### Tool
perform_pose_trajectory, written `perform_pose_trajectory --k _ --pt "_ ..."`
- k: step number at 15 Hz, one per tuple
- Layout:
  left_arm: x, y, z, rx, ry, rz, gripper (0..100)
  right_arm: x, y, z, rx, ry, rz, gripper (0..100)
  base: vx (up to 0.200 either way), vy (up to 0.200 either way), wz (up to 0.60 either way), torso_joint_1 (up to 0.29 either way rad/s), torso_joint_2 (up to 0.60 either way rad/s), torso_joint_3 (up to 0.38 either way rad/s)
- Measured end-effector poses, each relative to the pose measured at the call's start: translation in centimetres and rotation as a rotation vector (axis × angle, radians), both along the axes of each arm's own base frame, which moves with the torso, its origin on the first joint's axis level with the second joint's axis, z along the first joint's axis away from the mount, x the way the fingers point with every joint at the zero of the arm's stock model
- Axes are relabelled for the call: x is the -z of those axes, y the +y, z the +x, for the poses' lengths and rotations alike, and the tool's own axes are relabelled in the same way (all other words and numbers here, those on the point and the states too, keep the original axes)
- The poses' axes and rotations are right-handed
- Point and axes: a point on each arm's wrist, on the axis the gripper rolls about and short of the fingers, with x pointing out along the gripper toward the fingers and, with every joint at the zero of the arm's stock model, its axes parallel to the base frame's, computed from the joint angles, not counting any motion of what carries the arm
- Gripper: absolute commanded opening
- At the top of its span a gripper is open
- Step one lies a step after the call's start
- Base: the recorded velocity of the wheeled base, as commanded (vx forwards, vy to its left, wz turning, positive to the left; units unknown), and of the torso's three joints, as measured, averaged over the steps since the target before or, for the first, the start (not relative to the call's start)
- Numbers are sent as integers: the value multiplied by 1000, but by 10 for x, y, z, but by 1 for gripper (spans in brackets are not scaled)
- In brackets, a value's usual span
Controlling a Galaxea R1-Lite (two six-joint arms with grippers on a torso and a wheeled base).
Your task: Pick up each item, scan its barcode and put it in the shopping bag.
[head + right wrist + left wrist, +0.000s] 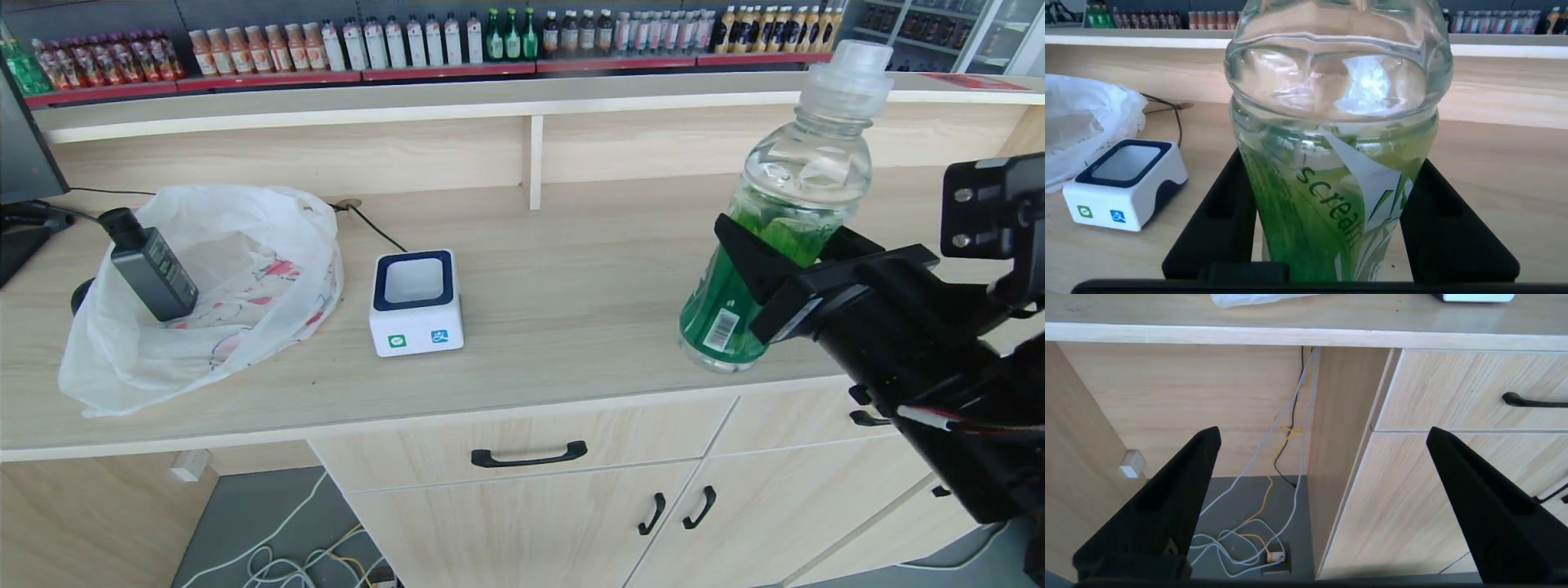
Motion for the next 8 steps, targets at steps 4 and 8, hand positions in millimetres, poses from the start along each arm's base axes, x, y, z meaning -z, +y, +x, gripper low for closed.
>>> perform_pose_trajectory --k 4,8 --pt "0 0 0 0 0 0 100 4 18 -34 -28 40 37 0 0 0 0 0 0 0" --pt "0 0 0 1 0 0 100 4 39 -58 -49 85 85 0 0 0 0 0 0 0"
